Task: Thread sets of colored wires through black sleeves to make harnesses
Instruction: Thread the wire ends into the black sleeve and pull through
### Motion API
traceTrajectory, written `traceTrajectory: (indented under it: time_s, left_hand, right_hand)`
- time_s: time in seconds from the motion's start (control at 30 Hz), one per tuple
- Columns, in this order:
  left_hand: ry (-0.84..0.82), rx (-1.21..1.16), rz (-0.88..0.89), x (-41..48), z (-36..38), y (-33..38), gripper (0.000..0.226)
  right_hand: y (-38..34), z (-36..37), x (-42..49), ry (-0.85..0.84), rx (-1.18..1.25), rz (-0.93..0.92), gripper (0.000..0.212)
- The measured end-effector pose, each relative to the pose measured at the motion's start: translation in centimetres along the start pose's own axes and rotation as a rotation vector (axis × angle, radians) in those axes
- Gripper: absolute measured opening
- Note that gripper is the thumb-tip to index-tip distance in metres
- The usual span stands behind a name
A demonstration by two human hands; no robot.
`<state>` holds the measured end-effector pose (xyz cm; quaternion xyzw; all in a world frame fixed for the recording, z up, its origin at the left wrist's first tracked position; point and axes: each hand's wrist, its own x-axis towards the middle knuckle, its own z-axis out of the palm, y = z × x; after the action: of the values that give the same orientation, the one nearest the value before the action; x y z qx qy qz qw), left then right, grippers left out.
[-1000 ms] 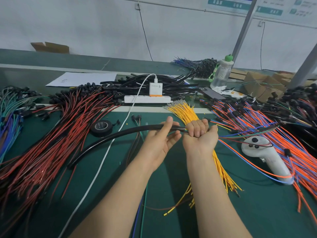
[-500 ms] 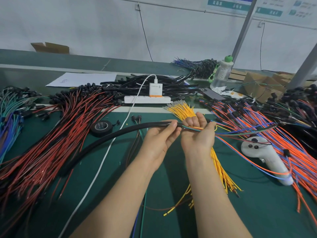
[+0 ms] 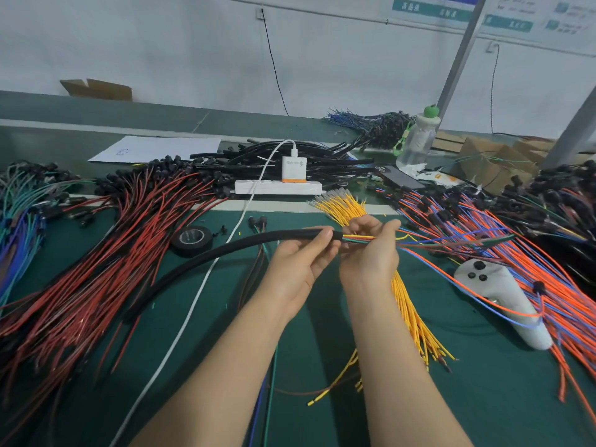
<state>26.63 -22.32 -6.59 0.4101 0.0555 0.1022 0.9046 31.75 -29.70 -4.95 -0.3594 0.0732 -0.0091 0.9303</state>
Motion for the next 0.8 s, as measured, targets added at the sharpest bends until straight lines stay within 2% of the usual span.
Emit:
traceTrajectory:
  time_s: [0.1, 0.27, 0.33, 0.43, 0.5, 0.57, 0.63, 0.7, 0.8]
  left_hand:
    - [0.000, 0.031, 0.008, 0.0, 0.1, -0.2, 0.008]
    - [-0.038, 0.026, 0.026, 0.0, 0.0, -0.2, 0.010]
    - [-0.057, 0.093, 0.064, 0.0, 0.1, -0.5, 0.012]
    - [-0.048, 0.190, 0.131, 0.1, 0.1, -0.6, 0.015]
    - [-0.011, 0.163, 0.170, 0.3, -0.2, -0.2, 0.016]
    - [0.026, 0.108, 0.179, 0.5, -0.6, 0.7, 0.015]
    - [0.038, 0.074, 0.173, 0.7, -1.2, 1.5, 0.014]
    - [0.023, 0.090, 0.159, 0.7, -1.4, 1.8, 0.012]
    - [-0.032, 0.172, 0.130, 0.3, -0.5, 0.7, 0.010]
  right_hand:
    - [0.4, -0.1, -0.2, 0.058, -0.220, -0.024, 0.061]
    - [0.3, 0.1, -0.4, 0.055, -0.269, -0.063, 0.057]
    - [0.6, 0.0, -0.5, -0.010, -0.413, -0.082, 0.058]
    - [1.7, 0.3, -1.1, -0.189, -0.508, 0.037, 0.057]
    - [1.4, 0.7, -1.2, -0.247, -0.435, 0.114, 0.045]
    - [-0.1, 0.2, -0.4, -0.203, -0.119, 0.130, 0.032]
    - [-2.1, -0.8, 0.5, -0.140, 0.174, 0.101, 0.033]
    - [-3.0, -1.5, 0.7, -0.043, 0.173, 0.052, 0.037]
    - [-1.1, -0.6, 0.2, 0.082, -0.063, -0.029, 0.041]
